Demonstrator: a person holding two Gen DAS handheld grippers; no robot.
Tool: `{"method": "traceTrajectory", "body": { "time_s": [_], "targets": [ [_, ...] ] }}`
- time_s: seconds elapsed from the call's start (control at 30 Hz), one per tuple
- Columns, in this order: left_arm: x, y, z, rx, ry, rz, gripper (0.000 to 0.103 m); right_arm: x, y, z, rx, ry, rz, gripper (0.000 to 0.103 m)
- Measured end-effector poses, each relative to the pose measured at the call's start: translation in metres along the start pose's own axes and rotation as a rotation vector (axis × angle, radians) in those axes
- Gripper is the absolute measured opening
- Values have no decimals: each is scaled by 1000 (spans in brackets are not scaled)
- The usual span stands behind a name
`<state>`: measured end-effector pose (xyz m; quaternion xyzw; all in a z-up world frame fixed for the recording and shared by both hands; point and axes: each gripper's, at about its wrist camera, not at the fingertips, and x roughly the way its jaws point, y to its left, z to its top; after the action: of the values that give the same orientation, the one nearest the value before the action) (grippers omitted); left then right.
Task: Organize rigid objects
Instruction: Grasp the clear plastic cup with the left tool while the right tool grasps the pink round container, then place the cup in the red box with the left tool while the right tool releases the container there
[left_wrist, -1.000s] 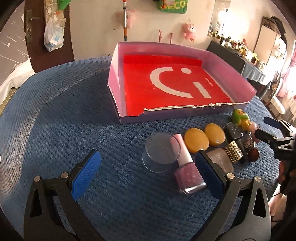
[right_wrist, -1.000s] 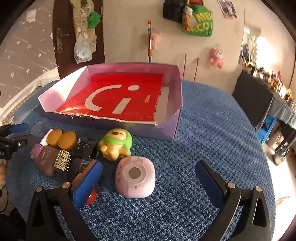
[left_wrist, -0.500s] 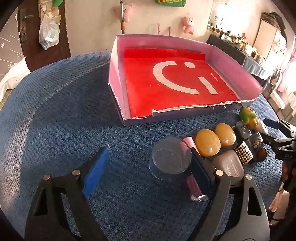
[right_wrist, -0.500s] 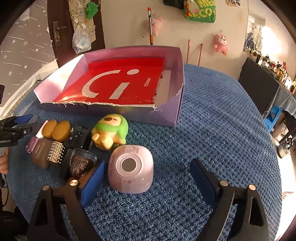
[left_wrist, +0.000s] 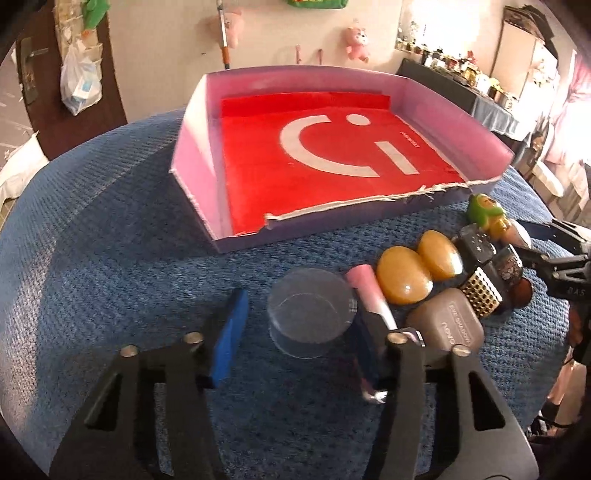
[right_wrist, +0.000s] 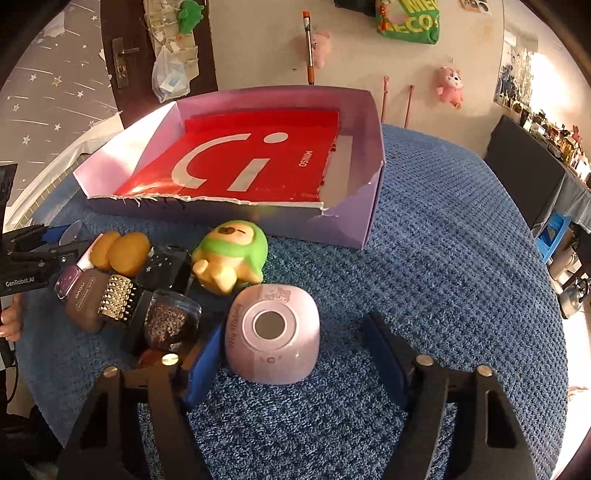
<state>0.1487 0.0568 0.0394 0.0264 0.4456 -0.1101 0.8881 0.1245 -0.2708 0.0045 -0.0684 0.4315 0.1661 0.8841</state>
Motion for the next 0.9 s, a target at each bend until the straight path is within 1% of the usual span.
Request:
{"method": "traceTrajectory", "body": {
  "time_s": [0.03,0.07,0.1,0.13,0.17,0.27,0.43,0.57,0.77,0.9],
  "targets": [
    [-1,-2,0,9,0,-8,38,-1,0,0,-1,-1,9,68],
    [-2,-5,0,16,0,1,38,-2,1,0,-5,-2,21,62],
    [-4,-7,1,23,-5,13,37,-3,2,0,-8,-3,28,53],
    [-6,-8,2,25,-13,16,37,-4,3,0,-12,-5,37,51],
    [-7,-8,2,23,-16,14,37,-6,5,1,-16,-7,45,51],
    [-17,-7,7,13,-35,-10,37,-16,5,4,2,-30,104,51],
    [-37,-9,20,22,-88,-8,37,-36,5,17,-7,-81,101,51],
    [-46,-9,35,28,-111,-11,37,-49,5,35,-26,-113,88,51],
    [-40,-8,65,40,-95,-27,38,-45,5,70,-61,-114,76,51],
    [-24,-5,85,56,-48,-36,37,-29,7,92,-101,-82,56,51]
  ]
}}
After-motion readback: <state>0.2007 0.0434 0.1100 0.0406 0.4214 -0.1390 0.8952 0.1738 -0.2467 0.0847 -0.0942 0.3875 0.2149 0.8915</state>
